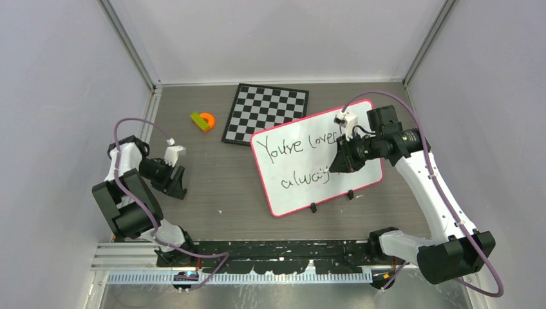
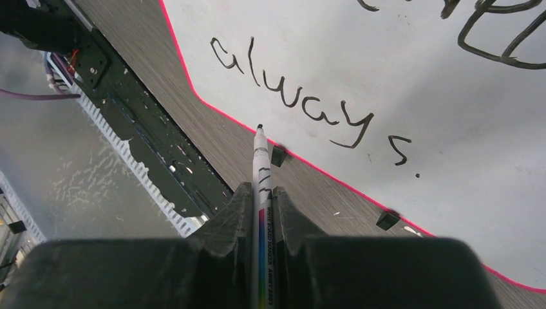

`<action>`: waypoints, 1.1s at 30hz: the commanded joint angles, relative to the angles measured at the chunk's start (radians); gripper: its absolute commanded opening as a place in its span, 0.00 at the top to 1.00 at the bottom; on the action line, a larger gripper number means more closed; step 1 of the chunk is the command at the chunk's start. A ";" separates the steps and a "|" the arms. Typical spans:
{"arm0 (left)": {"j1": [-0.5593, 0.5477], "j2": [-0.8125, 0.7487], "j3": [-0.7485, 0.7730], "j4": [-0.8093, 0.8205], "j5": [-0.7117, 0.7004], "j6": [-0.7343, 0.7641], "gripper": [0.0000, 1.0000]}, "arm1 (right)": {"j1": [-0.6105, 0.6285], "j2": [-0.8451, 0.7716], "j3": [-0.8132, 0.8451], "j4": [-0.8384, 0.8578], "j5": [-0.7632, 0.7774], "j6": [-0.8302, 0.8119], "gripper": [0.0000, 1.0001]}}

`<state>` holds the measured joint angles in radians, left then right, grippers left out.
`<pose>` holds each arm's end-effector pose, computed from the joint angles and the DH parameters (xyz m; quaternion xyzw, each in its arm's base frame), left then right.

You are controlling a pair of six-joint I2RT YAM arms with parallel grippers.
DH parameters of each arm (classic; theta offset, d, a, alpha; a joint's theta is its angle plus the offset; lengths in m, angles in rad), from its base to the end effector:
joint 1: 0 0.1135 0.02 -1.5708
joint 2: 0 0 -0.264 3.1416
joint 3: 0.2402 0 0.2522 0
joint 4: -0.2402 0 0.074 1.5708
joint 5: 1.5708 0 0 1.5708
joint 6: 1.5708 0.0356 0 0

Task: Write a sentence on the whiteboard
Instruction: Pick up the pen cap from the center of the board.

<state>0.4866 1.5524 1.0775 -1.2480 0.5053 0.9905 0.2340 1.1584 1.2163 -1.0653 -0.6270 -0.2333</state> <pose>0.2242 0.0991 0.2149 0.2223 0.9397 -0.2338 0.1134 0.1996 0.0691 0.3425 -0.2950 0.8691 0.2963 0.2643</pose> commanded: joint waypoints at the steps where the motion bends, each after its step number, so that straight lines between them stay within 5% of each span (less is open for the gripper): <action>1: -0.004 -0.061 -0.077 0.151 -0.093 0.021 0.43 | -0.001 -0.011 0.009 0.000 -0.045 -0.016 1.00; 19: -0.197 -0.028 -0.278 0.499 -0.251 -0.118 0.55 | 0.006 -0.011 0.025 -0.086 -0.084 -0.090 1.00; 24: -0.257 -0.052 -0.351 0.539 -0.298 -0.115 0.70 | 0.008 -0.013 0.030 -0.085 -0.083 -0.084 1.00; 29: -0.268 -0.106 -0.326 0.493 -0.248 -0.146 0.97 | 0.029 -0.007 0.052 -0.092 -0.094 -0.067 1.00; 33: -0.268 -0.172 -0.233 0.360 -0.117 -0.163 1.00 | 0.060 -0.007 0.081 -0.084 -0.099 -0.027 1.00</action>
<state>0.2295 1.4445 0.7773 -0.7631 0.2150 0.8589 0.2668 1.1629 1.2324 -1.1538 -0.6945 -0.2981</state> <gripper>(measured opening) 0.052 0.163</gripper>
